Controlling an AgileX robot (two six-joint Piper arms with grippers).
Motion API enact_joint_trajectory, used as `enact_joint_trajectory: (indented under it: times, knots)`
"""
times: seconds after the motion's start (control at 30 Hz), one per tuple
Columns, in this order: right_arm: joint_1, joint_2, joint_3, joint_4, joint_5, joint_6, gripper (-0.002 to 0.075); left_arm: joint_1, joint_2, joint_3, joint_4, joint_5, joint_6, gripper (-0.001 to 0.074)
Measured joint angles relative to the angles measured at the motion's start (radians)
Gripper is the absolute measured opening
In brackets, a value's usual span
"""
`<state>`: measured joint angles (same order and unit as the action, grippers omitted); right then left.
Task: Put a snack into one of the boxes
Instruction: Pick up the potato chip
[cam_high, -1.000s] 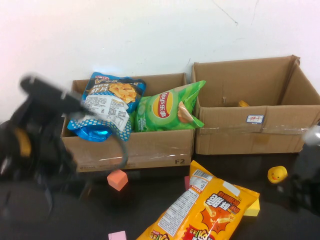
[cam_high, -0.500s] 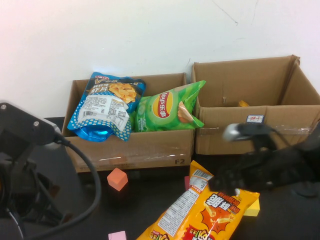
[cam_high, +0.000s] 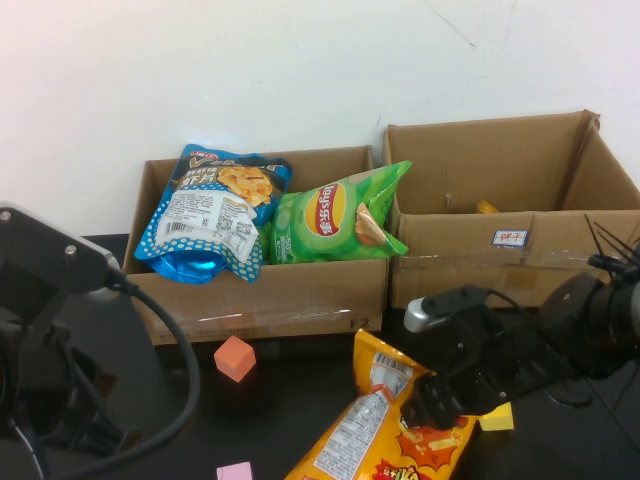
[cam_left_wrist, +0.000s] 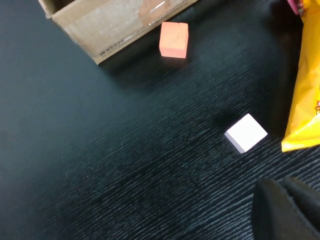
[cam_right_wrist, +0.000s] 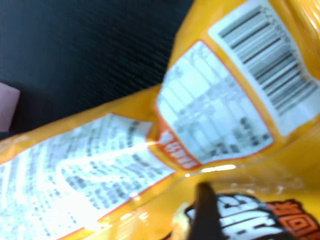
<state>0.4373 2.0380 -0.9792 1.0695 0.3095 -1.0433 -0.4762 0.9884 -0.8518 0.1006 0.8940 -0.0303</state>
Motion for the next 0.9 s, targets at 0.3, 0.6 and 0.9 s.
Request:
enact_joint_trajectory:
  times: [0.3,0.6,0.9]
  knots:
    - [0.0,0.007,-0.002,-0.014,0.0,0.013,0.0127,0.0,0.0,0.0,0.002,-0.006,0.004,-0.0001]
    - [0.0,-0.157,0.006,-0.121,0.104,0.36,0.0584,0.0,0.0,0.0,0.002,-0.038,0.004,-0.0001]
    - [0.001,-0.046,0.095,0.024,0.079,0.453,0.0641,0.0,0.0,0.0,-0.017,-0.048,0.004,-0.0001]
